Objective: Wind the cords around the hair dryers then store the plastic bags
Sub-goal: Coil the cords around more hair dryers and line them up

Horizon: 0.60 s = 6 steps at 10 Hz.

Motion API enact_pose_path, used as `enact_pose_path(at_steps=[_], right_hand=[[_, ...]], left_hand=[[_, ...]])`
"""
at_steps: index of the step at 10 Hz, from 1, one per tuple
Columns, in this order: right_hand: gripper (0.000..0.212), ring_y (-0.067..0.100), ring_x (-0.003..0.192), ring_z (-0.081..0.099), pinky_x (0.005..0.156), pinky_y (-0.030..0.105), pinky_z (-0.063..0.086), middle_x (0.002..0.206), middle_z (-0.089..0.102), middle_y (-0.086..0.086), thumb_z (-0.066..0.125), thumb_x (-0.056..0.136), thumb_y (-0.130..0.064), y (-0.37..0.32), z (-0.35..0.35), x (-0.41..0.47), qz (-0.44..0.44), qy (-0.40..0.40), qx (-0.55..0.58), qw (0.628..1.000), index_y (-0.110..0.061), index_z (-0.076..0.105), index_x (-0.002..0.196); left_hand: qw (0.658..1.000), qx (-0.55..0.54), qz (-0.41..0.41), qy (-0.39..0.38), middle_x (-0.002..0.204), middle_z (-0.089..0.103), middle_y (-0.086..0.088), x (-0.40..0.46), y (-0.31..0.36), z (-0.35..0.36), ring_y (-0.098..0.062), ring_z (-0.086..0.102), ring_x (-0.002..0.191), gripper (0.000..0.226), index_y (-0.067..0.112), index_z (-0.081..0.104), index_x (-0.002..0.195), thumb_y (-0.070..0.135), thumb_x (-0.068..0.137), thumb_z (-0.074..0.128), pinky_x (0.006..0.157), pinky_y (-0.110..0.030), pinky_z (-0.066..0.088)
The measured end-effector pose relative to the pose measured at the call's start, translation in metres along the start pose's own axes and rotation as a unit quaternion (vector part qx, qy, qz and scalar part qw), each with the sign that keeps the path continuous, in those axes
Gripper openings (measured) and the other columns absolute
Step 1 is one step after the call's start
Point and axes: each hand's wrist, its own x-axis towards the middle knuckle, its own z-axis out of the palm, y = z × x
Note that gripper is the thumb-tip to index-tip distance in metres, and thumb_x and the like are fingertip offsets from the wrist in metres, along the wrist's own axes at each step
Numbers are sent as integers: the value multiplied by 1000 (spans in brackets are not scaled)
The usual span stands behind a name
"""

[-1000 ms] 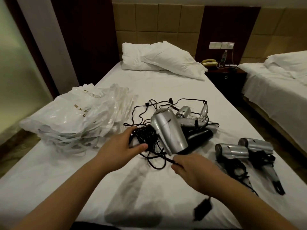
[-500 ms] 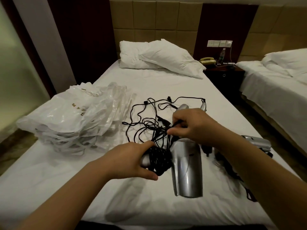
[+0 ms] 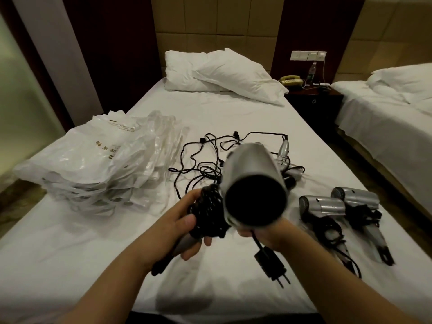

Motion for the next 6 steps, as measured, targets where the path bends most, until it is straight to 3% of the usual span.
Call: enact_pose_path(at_steps=[1, 2, 3, 4, 6], right_hand=[[34, 8, 41, 30, 42, 18, 27, 49, 32, -4, 34, 101, -12, 5, 17, -7, 27, -39, 124, 991, -11, 49, 70], [21, 13, 47, 45, 51, 23, 41, 50, 39, -5, 41, 97, -6, 25, 22, -10, 50, -46, 91, 994, -10, 53, 82], [15, 16, 58, 57, 60, 25, 47, 57, 51, -2, 44, 95, -5, 40, 23, -16, 90, -71, 58, 992, -11, 53, 85], [12, 18, 61, 61, 57, 27, 49, 70, 58, 4, 46, 96, -10, 58, 25, -18, 142, -80, 36, 986, -11, 53, 87], [11, 17, 46, 48, 44, 26, 33, 64, 58, 4, 51, 92, -12, 88, 40, -17, 227, -34, 26, 973, -7, 60, 87]], left_hand=[[980, -100, -39, 165, 39, 55, -4, 25, -22, 10, -10, 45, 24, 67, -13, 62, 88, 53, 78, 67, 28, -17, 36], [985, -110, 9, 135, 57, 54, -9, 18, -38, 27, -11, 33, 28, 59, 6, 63, 75, 61, 83, 43, 30, -15, 27], [975, -127, 1, 180, 62, 53, -8, 19, -69, 10, -10, 34, 32, 55, 8, 57, 85, 61, 77, 45, 32, -16, 28], [963, -118, -42, 240, 60, 52, -7, 27, -89, 3, -11, 35, 33, 46, 6, 52, 100, 50, 91, 39, 32, -17, 27], [942, -9, -102, 321, 68, 57, -14, 34, -130, 6, -19, 44, 39, 31, 21, 45, 123, 38, 96, 46, 37, -22, 32]])
